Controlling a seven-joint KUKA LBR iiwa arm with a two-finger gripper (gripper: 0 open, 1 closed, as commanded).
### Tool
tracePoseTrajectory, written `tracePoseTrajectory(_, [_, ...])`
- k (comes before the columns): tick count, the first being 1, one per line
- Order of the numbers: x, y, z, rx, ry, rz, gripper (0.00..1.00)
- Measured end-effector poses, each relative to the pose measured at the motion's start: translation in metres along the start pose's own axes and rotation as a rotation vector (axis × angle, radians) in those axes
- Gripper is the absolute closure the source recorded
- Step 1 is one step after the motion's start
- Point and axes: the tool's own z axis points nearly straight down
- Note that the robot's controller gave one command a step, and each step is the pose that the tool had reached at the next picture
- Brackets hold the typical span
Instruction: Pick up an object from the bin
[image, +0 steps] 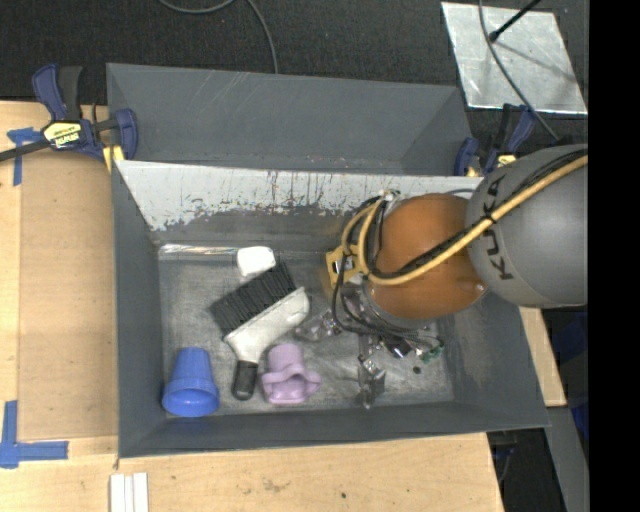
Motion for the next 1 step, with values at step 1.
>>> tracePoseTrajectory(1, [-0.0165, 0.0192, -0.0163, -0.001, 0.001, 0.144, 0.0])
